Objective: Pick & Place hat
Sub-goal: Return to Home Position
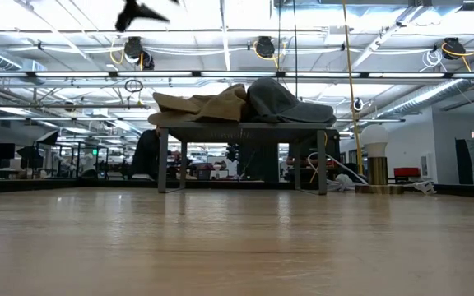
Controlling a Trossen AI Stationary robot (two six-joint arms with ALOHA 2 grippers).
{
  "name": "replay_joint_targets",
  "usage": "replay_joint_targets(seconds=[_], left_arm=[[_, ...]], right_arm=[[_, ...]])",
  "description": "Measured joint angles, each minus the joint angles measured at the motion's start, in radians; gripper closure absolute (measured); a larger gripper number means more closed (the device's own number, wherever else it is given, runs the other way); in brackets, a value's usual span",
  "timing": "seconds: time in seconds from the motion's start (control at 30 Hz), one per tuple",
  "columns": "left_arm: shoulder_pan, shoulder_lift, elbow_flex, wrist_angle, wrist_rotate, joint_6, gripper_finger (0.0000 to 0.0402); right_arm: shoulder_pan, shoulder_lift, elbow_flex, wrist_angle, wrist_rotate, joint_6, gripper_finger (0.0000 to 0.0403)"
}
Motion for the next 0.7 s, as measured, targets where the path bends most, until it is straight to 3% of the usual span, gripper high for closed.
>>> replay_joint_targets(seconds=[0.1, 0.2, 0.4, 0.7], left_arm=[[-0.048, -0.076, 0.0, 0.0, 0.057, 0.148, 0.0197], [-0.141, -0.138, -0.007, 0.007, 0.041, 0.299, 0.0207], [-0.365, -0.259, -0.183, 0.173, -0.044, 0.468, 0.022], [-0.485, -0.404, -0.54, 0.478, -0.114, 0.543, 0.0229]], right_arm=[[0.0, 0.0, -0.034, -0.004, -0.045, 0.076, 0.0177], [-0.001, -0.019, -0.124, 0.045, -0.122, 0.066, 0.0177], [0.0, -0.125, -0.461, 0.41, -0.26, 0.112, 0.0177], [0.035, -0.312, -1.004, 0.874, 0.046, 0.116, 0.0177]])
